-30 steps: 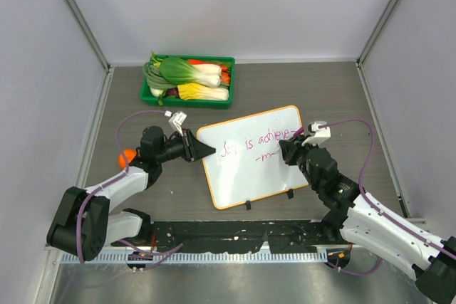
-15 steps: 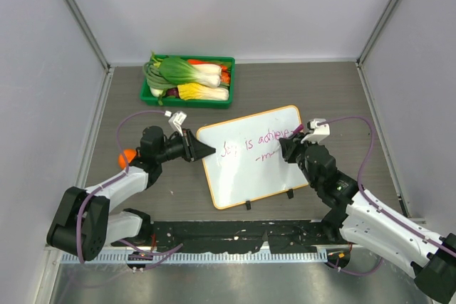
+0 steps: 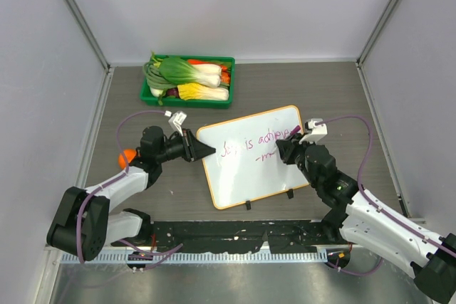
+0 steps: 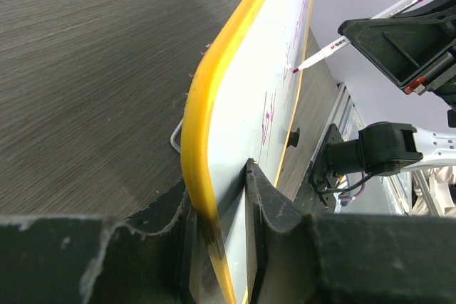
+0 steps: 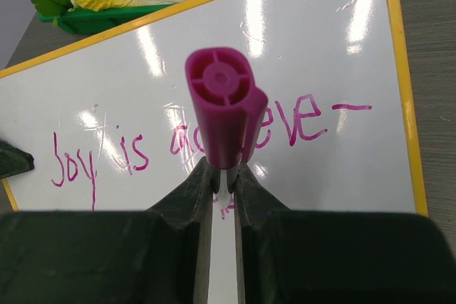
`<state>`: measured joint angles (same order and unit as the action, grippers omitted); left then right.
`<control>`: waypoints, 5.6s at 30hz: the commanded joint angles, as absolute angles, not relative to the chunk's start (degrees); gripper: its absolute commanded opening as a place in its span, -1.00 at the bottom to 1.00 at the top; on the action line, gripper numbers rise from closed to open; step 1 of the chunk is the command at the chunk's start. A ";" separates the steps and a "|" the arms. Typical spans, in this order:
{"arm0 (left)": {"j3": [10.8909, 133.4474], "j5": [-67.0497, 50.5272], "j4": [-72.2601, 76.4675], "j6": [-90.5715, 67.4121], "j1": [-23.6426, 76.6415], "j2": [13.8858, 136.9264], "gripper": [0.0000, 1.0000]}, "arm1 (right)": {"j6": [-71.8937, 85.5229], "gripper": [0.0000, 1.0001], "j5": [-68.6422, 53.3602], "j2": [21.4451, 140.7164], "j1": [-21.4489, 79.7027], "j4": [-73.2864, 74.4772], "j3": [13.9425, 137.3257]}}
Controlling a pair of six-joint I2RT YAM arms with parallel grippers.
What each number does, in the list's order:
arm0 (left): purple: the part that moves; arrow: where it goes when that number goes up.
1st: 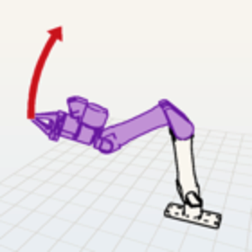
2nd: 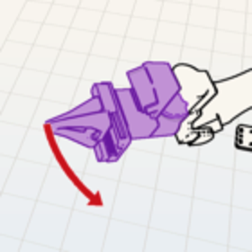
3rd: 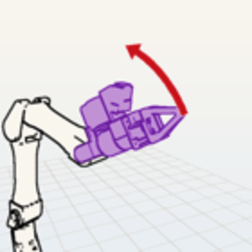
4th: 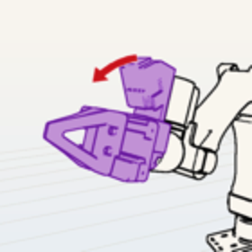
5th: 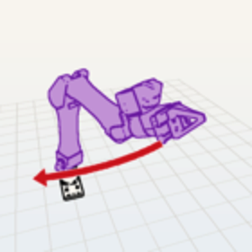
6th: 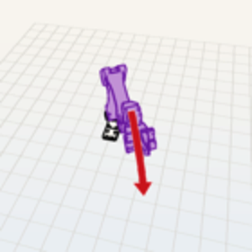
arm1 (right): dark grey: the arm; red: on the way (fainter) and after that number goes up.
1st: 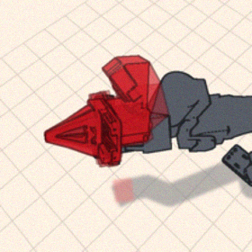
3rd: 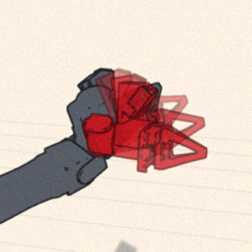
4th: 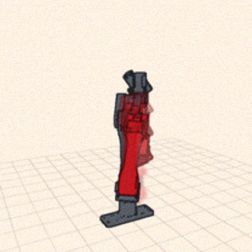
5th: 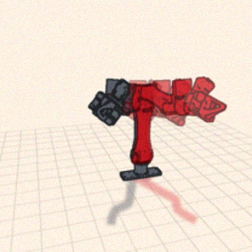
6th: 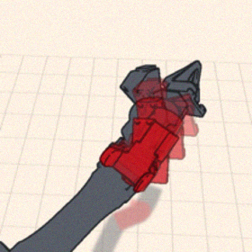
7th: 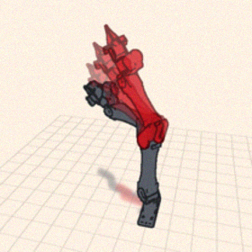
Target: Write a sentence on the whiteboard
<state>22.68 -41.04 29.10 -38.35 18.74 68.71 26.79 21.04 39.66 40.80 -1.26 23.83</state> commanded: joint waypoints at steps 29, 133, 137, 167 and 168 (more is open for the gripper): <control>21.18 -33.57 24.34 -28.83 18.81 69.35 -1.00 | 25.66 -0.99 26.64 38.41 40.61 2.64 26.98; 21.09 -33.14 23.99 -28.65 18.81 68.82 -1.00 | 28.48 -0.99 26.46 34.11 39.20 6.86 25.31; 21.09 -33.13 24.17 -28.74 18.81 69.17 -1.00 | 28.21 -0.99 27.07 31.47 39.20 6.50 25.58; 21.09 -33.31 24.26 -28.83 18.81 69.26 -1.00 | 26.54 -0.99 29.27 39.72 39.20 1.05 25.84; 21.09 -33.31 24.26 -28.83 18.90 69.26 -1.00 | 26.63 -0.99 29.53 39.73 39.03 1.40 25.93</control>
<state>22.63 -40.97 28.88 -38.33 18.76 68.36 27.11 27.29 38.96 39.24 2.79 25.17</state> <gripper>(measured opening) 0.261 0.178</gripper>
